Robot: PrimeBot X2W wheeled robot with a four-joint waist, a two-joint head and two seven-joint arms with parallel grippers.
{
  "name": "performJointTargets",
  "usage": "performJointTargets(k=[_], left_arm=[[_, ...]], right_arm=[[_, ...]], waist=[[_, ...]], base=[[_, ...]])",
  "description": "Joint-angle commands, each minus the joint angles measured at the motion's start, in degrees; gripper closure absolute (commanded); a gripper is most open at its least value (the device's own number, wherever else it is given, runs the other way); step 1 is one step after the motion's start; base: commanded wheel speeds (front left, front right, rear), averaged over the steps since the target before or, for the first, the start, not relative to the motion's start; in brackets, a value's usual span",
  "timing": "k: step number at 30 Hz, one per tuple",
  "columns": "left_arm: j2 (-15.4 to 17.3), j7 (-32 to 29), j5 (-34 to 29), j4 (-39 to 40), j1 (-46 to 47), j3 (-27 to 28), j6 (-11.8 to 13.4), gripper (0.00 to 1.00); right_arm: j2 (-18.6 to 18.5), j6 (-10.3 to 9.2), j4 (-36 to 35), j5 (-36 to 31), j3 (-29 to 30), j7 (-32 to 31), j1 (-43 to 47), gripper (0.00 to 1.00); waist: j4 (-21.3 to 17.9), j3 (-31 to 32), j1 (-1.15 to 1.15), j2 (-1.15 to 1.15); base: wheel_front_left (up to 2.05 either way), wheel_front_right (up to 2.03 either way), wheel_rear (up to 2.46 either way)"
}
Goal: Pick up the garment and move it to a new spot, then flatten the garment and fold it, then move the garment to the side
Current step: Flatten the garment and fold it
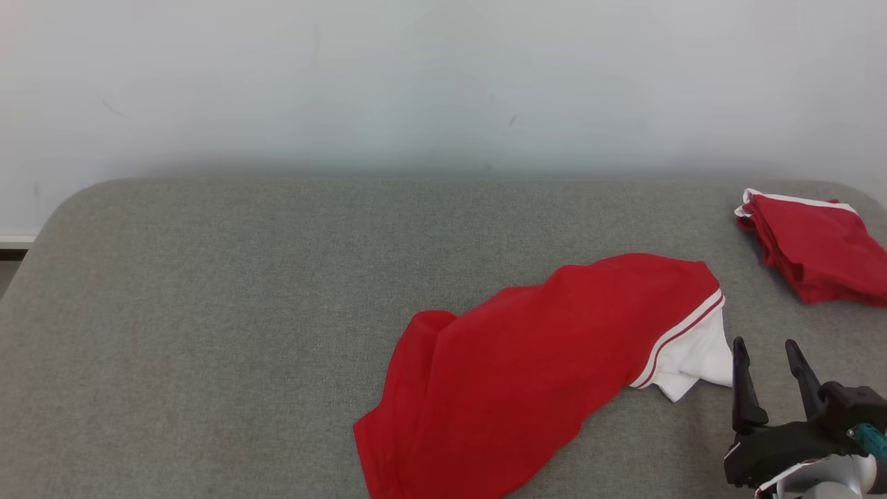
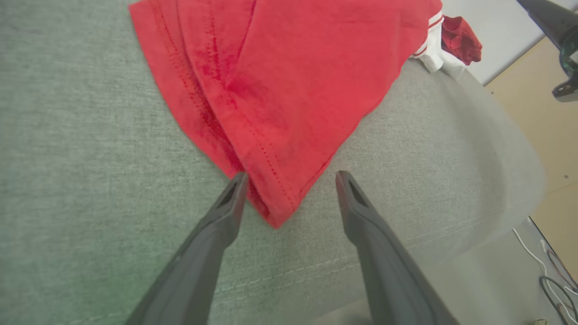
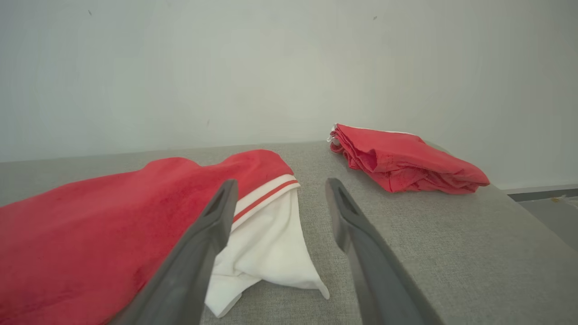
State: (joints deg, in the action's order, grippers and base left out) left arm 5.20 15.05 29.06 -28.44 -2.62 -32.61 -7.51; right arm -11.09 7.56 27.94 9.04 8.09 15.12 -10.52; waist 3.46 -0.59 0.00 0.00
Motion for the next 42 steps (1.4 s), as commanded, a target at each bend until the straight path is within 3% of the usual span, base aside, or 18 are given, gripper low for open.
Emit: performJointTargets(k=[1,10,12,14,15,21,35,39,42], left_arm=[[-0.06,0.18,0.87,-4.94,-0.93,-2.30,0.06,0.00],[-0.18,0.16,4.85,-9.14,4.30,-7.05,0.06,0.00],[0.13,0.16,5.52,-9.02,4.65,-7.42,0.06,0.26],[0.47,0.16,5.75,-8.27,5.13,-7.28,0.06,0.96],[0.66,0.17,5.77,-7.97,5.24,-7.06,0.06,1.00],[1.56,0.17,4.39,-5.21,5.41,-2.61,0.06,1.00],[7.21,0.17,-3.27,2.77,4.47,16.79,0.23,1.00],[7.00,0.17,-4.14,4.22,3.74,20.72,0.15,1.00],[5.97,0.17,-5.01,3.25,2.37,20.25,0.09,1.00]], right_arm=[[0.46,-0.13,-0.34,-0.67,0.24,-0.02,0.28,0.00],[0.66,-0.13,-0.70,-0.77,0.49,-0.02,0.39,0.00],[0.41,-0.13,-0.66,-0.55,0.75,-0.02,0.74,0.00],[0.40,-0.13,-0.61,-0.45,0.97,-0.02,1.00,0.00],[0.50,-0.13,-0.60,-0.50,1.06,-0.02,1.13,0.00],[1.62,-0.13,-0.76,-1.12,1.59,-0.02,1.77,0.00],[1.57,-0.13,3.89,1.40,0.00,-0.02,3.66,0.00],[1.89,-0.13,6.02,3.14,-2.04,-0.16,4.71,0.00],[1.67,-0.13,7.16,4.90,-4.83,-0.43,5.93,0.00]], waist=[[-0.36,-0.46,0.00,0.00],[-1.55,-0.80,0.00,0.00],[-1.60,-0.72,0.00,0.00],[-1.52,-0.65,0.00,0.00],[-1.45,-0.61,0.00,0.00],[-0.87,-0.25,0.00,0.00],[0.55,-0.02,0.00,0.00],[0.33,0.13,0.00,0.00],[0.23,0.29,0.00,0.00]], base=[[0.00,0.00,0.00],[0.00,0.00,0.00],[0.00,0.00,0.00],[0.00,0.00,0.00],[0.00,0.00,0.00],[0.00,0.00,0.00],[0.00,0.00,0.00],[0.00,0.00,0.00],[0.00,0.00,0.00]])
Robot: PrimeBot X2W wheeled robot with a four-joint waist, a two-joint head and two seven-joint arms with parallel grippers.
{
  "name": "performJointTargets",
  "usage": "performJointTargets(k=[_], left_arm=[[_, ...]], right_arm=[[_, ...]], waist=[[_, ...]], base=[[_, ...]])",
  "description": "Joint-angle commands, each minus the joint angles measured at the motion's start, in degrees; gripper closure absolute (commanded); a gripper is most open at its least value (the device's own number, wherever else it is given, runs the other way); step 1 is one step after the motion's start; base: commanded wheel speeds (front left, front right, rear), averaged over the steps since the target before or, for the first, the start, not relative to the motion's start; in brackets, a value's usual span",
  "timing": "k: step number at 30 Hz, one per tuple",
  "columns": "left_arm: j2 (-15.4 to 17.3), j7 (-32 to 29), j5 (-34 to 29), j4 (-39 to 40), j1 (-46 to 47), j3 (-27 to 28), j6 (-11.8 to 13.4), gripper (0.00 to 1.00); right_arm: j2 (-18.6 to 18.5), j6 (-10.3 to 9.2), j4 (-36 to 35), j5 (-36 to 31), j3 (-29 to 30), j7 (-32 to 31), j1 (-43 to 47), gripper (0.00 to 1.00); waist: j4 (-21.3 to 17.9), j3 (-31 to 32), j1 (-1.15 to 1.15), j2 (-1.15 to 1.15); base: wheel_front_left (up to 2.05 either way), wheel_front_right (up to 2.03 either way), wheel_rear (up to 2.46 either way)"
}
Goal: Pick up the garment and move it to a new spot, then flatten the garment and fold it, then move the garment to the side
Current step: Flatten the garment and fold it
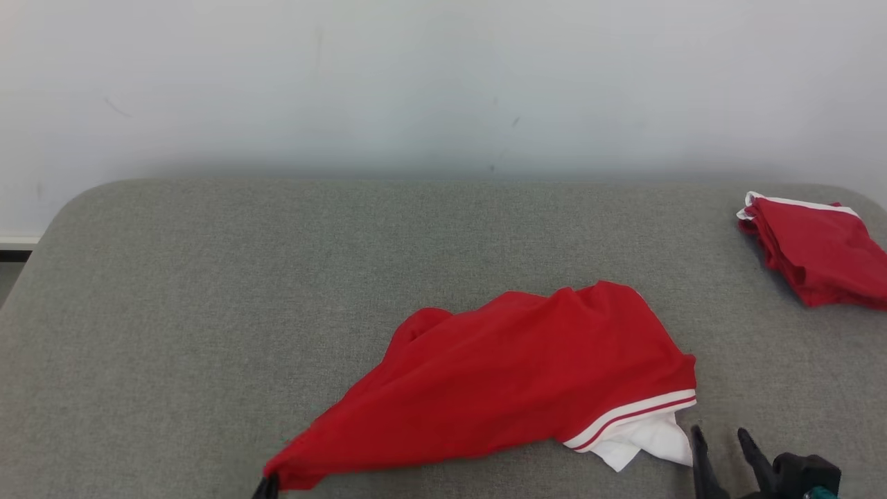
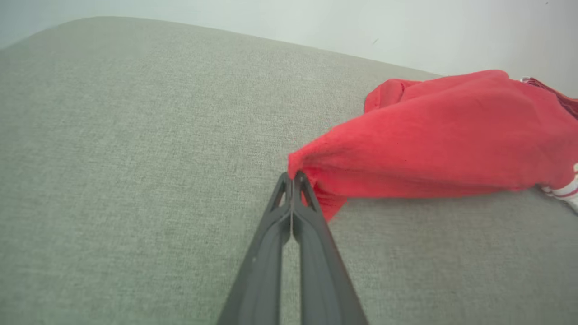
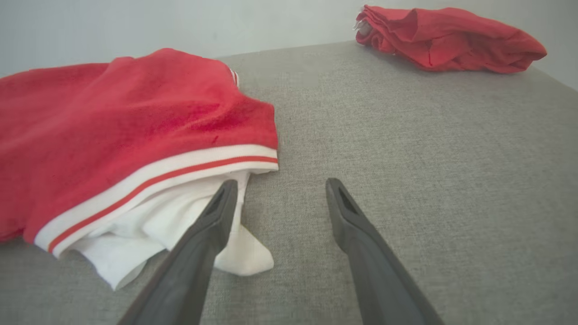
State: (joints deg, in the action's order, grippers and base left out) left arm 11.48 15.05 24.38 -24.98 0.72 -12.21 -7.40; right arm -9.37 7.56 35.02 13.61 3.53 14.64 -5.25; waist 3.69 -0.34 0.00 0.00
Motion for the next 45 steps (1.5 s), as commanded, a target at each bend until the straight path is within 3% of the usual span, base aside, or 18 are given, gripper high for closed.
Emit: performJointTargets(k=[1,15,26,28,29,30,38,45], left_arm=[[-0.70,0.17,-0.44,-0.60,-1.19,-0.38,-0.04,1.00],[-3.45,0.17,0.24,-1.98,-3.23,-2.23,-0.10,1.00],[-4.58,0.17,0.01,-2.25,-3.09,-2.98,-0.11,1.00],[-4.63,0.17,0.07,-2.44,-3.15,-3.09,-0.11,1.00],[-4.61,0.17,0.12,-2.52,-3.14,-3.14,-0.11,1.00],[-4.58,0.17,0.18,-2.57,-3.13,-3.18,-0.11,1.00],[-4.31,0.17,0.03,-3.01,-3.36,-3.18,-0.11,1.00],[-3.93,0.18,0.18,-2.70,-4.33,-2.96,-0.10,1.00]], right_arm=[[-0.25,-0.13,0.19,1.05,-1.01,0.00,1.12,0.00],[-4.50,-0.13,-3.14,0.24,-9.39,-2.14,3.87,0.00],[-5.31,-0.13,1.55,-1.85,-12.26,-4.22,1.65,0.00],[-4.99,-0.13,2.99,-1.61,-12.78,-4.24,1.02,0.50],[-4.86,-0.13,3.71,-1.36,-13.07,-4.23,0.73,0.94],[-4.82,-0.13,4.18,-1.07,-13.36,-3.93,0.45,1.00],[-5.37,-0.13,5.15,2.19,-15.27,-2.98,-0.28,1.00],[-8.26,-0.13,-3.93,13.23,-17.03,-9.37,5.73,1.00]], waist=[[-0.02,0.09,0.00,0.00],[0.20,-0.15,0.00,0.00],[0.80,-0.01,0.00,0.00],[0.63,0.07,0.00,0.00],[0.57,0.12,0.00,0.00],[0.50,0.18,0.00,0.00],[0.03,1.10,0.00,0.00],[-0.36,1.83,0.00,0.00]], base=[[0.00,0.00,0.00],[0.00,0.00,0.00],[0.00,0.00,0.00],[0.00,0.00,0.00],[0.00,0.00,0.00],[0.00,0.00,0.00],[0.00,0.00,0.00],[0.00,0.00,0.00]])
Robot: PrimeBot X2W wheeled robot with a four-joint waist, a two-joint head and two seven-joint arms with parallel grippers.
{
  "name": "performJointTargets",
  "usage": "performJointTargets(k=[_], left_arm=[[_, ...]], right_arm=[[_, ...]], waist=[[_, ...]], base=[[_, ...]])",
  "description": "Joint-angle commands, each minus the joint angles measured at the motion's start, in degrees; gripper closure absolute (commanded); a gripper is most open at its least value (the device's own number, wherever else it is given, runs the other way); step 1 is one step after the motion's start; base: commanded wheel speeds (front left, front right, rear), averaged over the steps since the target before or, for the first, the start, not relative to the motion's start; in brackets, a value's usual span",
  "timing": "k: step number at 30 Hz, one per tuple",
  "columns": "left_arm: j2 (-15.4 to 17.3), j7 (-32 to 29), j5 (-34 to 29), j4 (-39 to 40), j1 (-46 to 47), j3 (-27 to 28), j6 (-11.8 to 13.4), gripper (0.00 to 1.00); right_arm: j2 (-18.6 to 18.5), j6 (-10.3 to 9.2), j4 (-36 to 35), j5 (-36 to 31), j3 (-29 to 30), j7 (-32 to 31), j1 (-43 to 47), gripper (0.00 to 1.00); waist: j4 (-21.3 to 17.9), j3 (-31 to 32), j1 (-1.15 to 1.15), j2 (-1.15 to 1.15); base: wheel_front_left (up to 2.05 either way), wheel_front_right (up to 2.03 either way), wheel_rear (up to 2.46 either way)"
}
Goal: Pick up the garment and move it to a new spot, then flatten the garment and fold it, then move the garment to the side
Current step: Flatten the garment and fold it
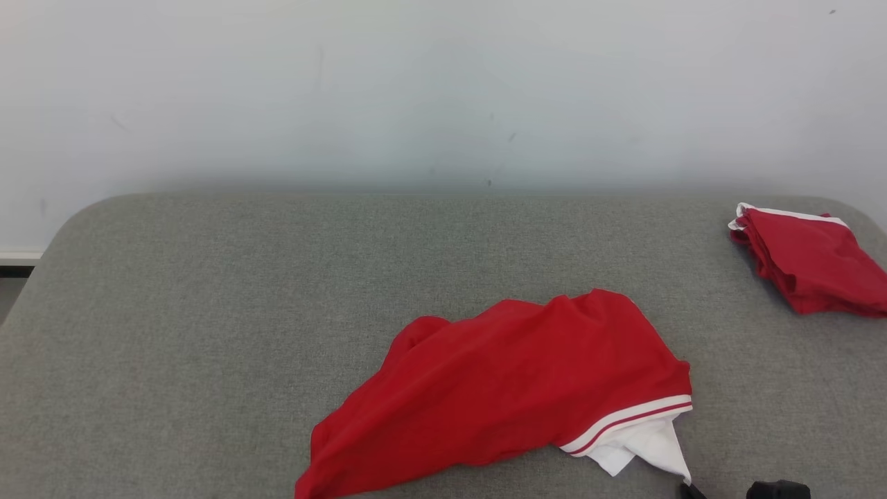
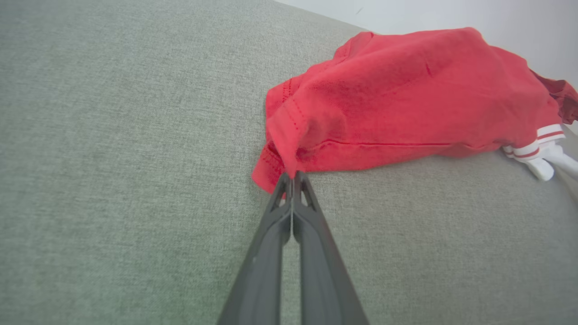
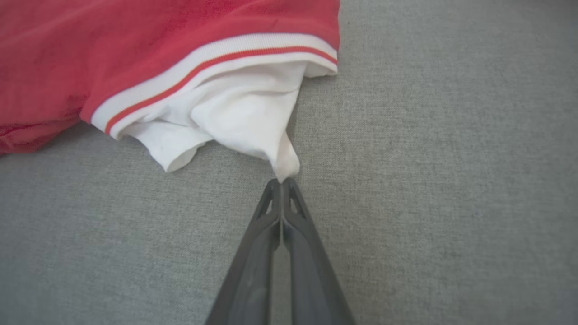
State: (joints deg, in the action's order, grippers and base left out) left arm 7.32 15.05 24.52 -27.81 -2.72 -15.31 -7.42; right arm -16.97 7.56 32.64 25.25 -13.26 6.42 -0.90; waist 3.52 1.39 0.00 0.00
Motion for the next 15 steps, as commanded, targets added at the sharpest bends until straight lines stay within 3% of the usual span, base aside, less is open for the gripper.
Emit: performJointTargets(k=[1,6,11,14,15], left_arm=[[0.27,0.18,0.00,0.27,-0.93,0.24,-0.08,1.00],[0.80,0.18,-0.07,0.72,-1.25,0.66,-0.03,1.00],[1.14,0.18,-0.25,1.32,-1.15,1.42,-0.03,1.00],[1.19,0.18,-0.37,0.89,-1.13,1.36,-0.03,1.00],[1.15,0.18,-0.27,0.44,-1.08,1.25,-0.03,1.00]], right_arm=[[-1.37,-0.13,-3.58,3.49,-0.45,-2.87,2.58,1.00],[-4.38,-0.13,-11.95,9.17,1.29,-8.15,7.31,1.00],[-4.62,-0.12,-20.48,14.93,3.97,-14.71,11.79,1.00],[-4.93,-0.12,-22.84,13.98,4.75,-17.32,13.73,1.00],[-5.12,-0.13,-23.43,12.51,5.38,-17.12,13.87,0.58]], waist=[[-0.29,0.12,0.00,0.00],[-0.73,0.02,0.00,0.00],[-1.30,-0.33,0.00,0.00],[-1.43,-0.41,0.00,0.00],[-1.42,-0.40,0.00,0.00]], base=[[0.00,0.00,0.00],[0.00,0.00,0.00],[0.00,0.00,0.00],[0.00,0.00,0.00],[0.00,0.00,0.00]])
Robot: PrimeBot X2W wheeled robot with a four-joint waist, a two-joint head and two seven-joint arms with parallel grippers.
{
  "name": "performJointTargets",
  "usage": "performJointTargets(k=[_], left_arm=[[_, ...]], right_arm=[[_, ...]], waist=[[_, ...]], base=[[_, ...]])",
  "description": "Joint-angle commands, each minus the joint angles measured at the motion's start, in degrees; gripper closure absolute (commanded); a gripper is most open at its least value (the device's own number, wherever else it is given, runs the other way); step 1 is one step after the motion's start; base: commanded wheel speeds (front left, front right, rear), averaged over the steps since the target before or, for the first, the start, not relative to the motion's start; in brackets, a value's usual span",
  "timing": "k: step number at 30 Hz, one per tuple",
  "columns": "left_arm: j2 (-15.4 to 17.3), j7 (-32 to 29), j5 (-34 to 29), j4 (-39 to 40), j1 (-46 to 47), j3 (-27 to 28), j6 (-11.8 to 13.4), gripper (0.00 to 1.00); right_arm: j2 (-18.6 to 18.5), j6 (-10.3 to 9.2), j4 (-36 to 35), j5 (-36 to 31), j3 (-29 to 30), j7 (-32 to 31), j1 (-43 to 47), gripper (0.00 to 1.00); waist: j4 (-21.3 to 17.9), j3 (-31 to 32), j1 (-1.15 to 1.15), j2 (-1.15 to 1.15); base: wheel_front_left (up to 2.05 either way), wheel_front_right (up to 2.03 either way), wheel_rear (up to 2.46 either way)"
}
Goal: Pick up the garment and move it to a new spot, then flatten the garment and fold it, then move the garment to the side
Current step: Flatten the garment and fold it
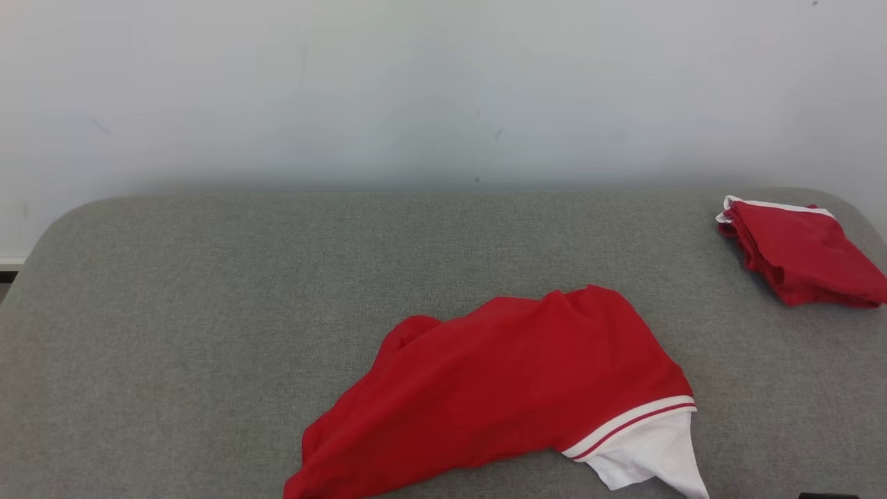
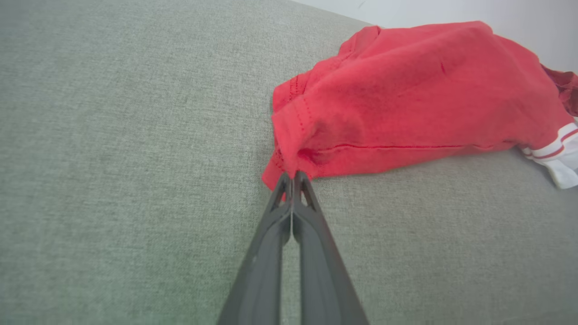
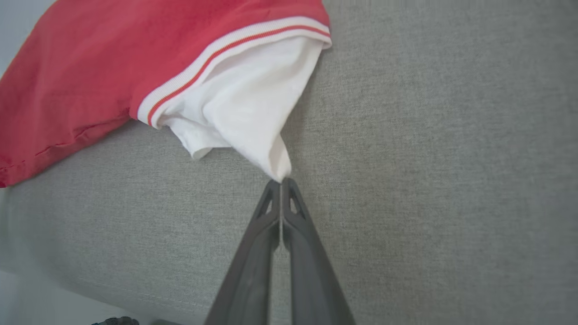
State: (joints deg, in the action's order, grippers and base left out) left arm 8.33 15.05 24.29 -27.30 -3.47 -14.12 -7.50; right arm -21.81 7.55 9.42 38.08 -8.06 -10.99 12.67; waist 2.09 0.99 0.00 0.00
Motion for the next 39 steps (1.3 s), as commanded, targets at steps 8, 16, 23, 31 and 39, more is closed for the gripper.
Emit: performJointTargets(k=[8,16,23,31,39], left_arm=[[0.02,0.18,-0.80,0.63,-1.10,0.36,0.04,0.00],[0.42,0.18,-1.49,0.83,0.32,0.41,0.04,0.00],[0.71,0.18,-1.59,0.20,2.47,-0.30,0.04,0.00],[0.64,0.18,-1.41,0.16,3.73,-0.14,0.04,0.00],[0.25,0.18,-0.05,-0.92,5.08,-2.35,0.04,1.00]], right_arm=[[1.57,-0.11,-1.80,-6.84,1.90,0.72,1.41,0.00],[1.99,-0.12,0.35,-11.58,2.45,1.95,-0.03,0.00],[2.91,-0.12,3.95,-13.28,0.75,3.27,-2.40,0.00],[3.32,-0.12,9.00,-15.69,-1.60,5.66,-5.88,0.00],[4.25,-0.11,14.74,-13.36,-5.12,7.63,-9.23,1.00]], waist=[[0.49,0.11,0.00,0.00],[0.76,-0.20,0.00,0.00],[0.11,-0.68,0.00,0.00],[-0.18,-0.86,0.00,0.00],[0.16,-0.64,0.00,0.00]], base=[[0.00,0.00,0.00],[0.00,0.00,0.00],[0.00,0.00,0.00],[0.00,0.00,0.00],[0.00,0.00,0.00]])
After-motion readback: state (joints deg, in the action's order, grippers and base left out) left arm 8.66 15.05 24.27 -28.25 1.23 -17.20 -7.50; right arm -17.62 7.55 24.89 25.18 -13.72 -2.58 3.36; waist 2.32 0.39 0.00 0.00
